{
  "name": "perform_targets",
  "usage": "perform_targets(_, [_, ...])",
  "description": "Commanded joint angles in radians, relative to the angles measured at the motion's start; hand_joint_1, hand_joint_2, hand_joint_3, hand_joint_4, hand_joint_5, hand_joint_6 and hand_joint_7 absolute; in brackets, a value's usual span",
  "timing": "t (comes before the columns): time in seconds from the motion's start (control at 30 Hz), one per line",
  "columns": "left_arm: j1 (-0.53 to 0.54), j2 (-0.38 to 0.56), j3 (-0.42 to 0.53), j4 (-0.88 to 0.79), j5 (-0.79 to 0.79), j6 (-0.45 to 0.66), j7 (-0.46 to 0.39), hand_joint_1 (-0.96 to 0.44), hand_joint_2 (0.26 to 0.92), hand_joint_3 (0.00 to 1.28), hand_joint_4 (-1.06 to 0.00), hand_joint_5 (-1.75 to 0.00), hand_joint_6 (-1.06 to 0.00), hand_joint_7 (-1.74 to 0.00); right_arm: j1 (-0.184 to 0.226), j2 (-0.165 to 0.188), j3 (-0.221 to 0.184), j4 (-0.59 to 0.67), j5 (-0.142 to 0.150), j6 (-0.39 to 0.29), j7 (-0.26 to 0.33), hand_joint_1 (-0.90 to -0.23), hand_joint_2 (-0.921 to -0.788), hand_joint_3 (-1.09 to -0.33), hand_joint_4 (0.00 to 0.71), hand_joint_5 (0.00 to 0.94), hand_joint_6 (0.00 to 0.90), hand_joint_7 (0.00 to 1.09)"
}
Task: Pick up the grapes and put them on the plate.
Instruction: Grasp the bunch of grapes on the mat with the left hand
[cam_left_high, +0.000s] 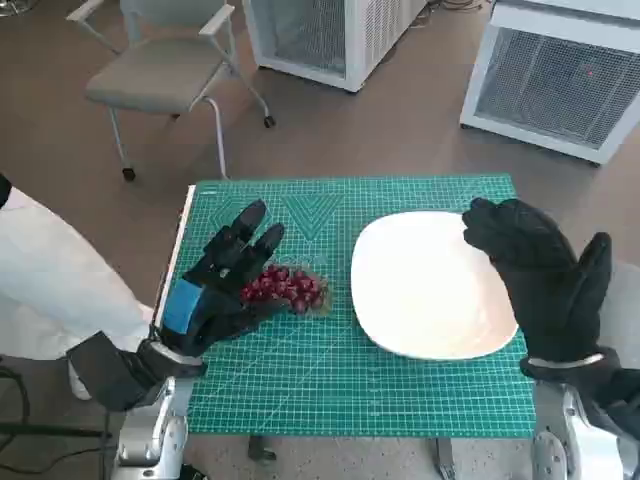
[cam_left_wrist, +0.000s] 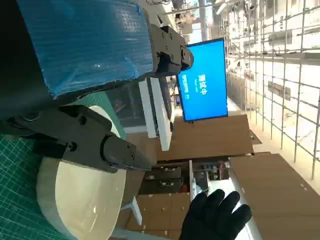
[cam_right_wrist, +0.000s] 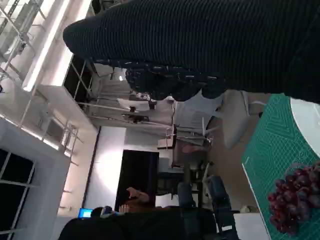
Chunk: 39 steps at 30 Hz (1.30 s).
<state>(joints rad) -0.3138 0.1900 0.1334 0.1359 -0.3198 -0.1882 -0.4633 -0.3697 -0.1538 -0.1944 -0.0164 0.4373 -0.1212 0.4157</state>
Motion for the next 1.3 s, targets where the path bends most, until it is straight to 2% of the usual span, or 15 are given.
perform_targets(0.03, [0.005,0.005,-0.002,-0.013,0.005,-0.003,-0.001,-0.22,0.921,0.02,-0.27,0.00,-0.29,0.00,0.015,0.000,-0.002,0.018,0.006,0.003,0.007,-0.377,-0.921,-0.641,0.418,0.750,0.224,1.01])
perform_targets(1.3, [0.003,0.015,-0.010,-0.040,0.012,0.007,0.000,-0.23,0.921,0.01,-0.26,0.00,-0.29,0.00,0.005,-0.009,0.004,0.033,-0.002,-0.007,0.014,-0.376,-0.921,-0.643,0.413,0.749,0.217,1.01])
